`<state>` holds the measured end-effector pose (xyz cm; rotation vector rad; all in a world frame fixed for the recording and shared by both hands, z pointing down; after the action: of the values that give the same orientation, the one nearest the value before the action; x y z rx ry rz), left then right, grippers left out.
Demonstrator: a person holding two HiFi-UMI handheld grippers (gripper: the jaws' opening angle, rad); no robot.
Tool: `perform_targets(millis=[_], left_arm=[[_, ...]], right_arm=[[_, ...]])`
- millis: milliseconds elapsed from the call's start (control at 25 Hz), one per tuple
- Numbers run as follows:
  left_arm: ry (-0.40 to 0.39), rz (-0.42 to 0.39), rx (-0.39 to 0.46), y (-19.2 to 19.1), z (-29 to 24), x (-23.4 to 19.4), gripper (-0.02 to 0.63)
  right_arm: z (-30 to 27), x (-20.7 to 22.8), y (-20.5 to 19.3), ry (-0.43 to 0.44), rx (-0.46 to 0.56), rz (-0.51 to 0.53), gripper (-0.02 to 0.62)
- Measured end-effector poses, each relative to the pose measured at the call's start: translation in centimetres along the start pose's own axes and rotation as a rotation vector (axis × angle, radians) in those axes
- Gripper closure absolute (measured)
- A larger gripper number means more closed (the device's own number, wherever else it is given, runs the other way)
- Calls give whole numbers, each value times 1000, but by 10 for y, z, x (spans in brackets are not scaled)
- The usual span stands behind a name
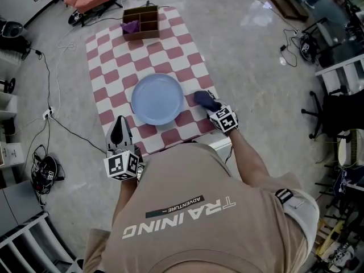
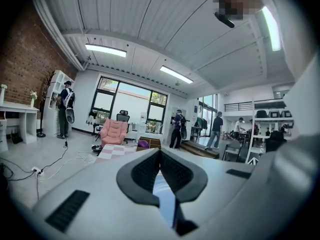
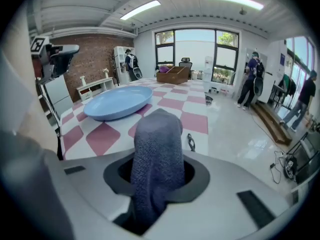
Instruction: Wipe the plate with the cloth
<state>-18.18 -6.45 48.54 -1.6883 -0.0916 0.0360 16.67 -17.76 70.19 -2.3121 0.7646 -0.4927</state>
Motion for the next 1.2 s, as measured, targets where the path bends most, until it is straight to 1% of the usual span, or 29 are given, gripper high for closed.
perform_targets(millis=[80,200,440,600,720,920,1040,1200], left_arm=[[-1,-3,3,0,1,2,592],[-1,-5,4,1,4,4,591],[17,6,0,-3,11,6,591],[30,20,-2,-6,13,6,592],[35,24,-4,-8,14,7,591],[24,28,5,-7,8,8,591],[13,21,43,4,5,11,591],[5,-14,125,35,2,8,592]], right_arm=[[0,1,0,10,-26,-35,482],[1,1,-1,12,-33,-40,482],[4,0,5,16,-3,-26,482],[17,2,23,-1,50,-15,482],[32,-1,51,1,105,19,482],[61,-25,117,33,210,88,482],[82,-44,159,57,297,144,482],[125,-71,220,87,468,196,482]])
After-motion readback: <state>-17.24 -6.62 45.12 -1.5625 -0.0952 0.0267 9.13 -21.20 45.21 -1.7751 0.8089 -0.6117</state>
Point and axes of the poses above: the fingertips, and each gripper's own axes: z backward along the fingers, x to its right, y out of its top, the point moved 4 cm from there along z, backward along the fingers, and after that the axes turned 11 degrees about -z, right-handed, at the moved point
